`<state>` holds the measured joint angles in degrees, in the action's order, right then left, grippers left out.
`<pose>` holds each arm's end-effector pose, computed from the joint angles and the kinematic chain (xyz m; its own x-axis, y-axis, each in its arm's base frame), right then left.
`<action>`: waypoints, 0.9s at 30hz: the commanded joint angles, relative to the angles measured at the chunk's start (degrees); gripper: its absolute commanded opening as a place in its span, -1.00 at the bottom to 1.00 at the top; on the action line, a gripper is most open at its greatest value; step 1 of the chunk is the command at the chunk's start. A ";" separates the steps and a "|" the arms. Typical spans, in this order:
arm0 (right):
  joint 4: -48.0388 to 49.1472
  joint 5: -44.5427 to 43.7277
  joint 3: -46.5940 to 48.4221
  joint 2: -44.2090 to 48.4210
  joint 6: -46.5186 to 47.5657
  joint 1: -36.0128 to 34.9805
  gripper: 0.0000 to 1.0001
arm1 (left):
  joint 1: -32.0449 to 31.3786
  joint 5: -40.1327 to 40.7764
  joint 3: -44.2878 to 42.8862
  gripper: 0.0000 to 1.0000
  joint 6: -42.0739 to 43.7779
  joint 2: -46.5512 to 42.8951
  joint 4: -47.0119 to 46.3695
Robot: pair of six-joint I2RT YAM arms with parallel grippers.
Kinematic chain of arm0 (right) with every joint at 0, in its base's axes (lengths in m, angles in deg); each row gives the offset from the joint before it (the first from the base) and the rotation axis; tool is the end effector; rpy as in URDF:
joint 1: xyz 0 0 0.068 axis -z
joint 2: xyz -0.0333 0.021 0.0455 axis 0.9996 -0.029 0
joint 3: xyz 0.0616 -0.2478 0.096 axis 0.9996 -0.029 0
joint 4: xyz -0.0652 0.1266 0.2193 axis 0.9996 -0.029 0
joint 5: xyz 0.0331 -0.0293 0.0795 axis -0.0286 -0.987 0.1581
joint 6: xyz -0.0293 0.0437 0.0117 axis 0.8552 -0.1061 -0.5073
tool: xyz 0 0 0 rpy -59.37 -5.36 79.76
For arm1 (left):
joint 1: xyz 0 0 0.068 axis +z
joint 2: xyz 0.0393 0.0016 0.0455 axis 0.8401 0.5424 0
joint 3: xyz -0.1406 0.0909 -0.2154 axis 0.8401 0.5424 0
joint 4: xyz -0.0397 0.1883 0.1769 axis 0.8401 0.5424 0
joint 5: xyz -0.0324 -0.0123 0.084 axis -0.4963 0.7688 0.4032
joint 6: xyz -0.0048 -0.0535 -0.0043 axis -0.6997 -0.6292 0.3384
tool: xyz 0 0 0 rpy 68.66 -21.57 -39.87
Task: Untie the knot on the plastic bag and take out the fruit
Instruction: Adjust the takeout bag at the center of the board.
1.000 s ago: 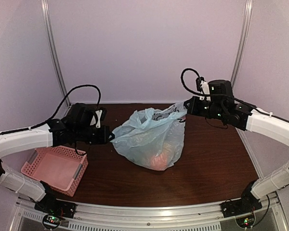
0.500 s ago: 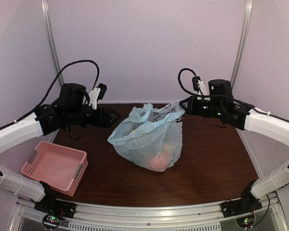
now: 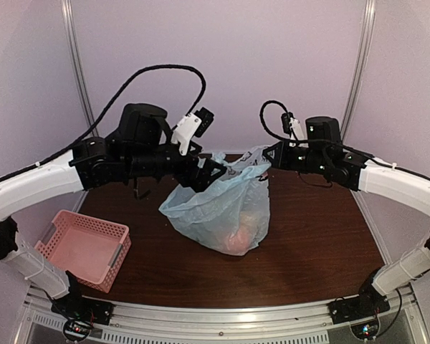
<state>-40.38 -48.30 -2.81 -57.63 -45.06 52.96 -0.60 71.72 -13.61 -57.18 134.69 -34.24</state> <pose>0.2605 0.1932 0.3353 -0.5819 0.1573 -0.7979 -0.4958 0.7091 0.5014 0.1730 -0.2703 0.3976 -0.3105 0.2054 -0.9281 0.7760 0.6187 -0.1226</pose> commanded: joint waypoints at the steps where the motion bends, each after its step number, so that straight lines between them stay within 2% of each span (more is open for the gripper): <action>1: 0.63 1.24 1.73 -0.52 0.75 -0.22 -1.00 | -0.86 12.17 -3.42 0.95 1.96 4.06 2.79; 6: 0.57 1.24 1.57 -0.32 0.83 -0.28 -1.00 | -0.86 14.63 -6.55 0.95 1.68 6.92 4.63; 9: 0.61 1.36 1.64 -0.19 0.80 -0.31 -1.00 | -0.74 17.52 -9.21 0.78 1.37 9.24 7.75; 11: 0.44 1.34 1.73 -0.17 1.00 -0.31 -1.00 | -0.67 18.33 -10.05 0.48 1.22 9.79 8.64; 12: 0.31 1.30 1.86 -0.18 1.20 -0.31 -1.00 | -0.67 18.32 -9.97 0.23 1.05 9.75 8.61; 15: -0.16 1.00 2.45 -0.30 1.71 -0.31 -1.00 | -0.47 18.75 -9.74 -0.29 0.69 9.35 8.21; 20: -1.83 0.52 5.85 -2.05 3.63 -0.31 -1.00 | 0.76 17.63 -9.73 -0.96 0.22 8.27 7.80; 27: -4.48 1.53 14.80 -8.42 7.74 -0.26 -1.00 | 2.43 11.34 -11.61 -1.00 0.84 6.78 7.15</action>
<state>-43.22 -47.30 7.02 -63.07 -40.63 52.79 0.95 87.37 -22.66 -56.79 143.59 -25.67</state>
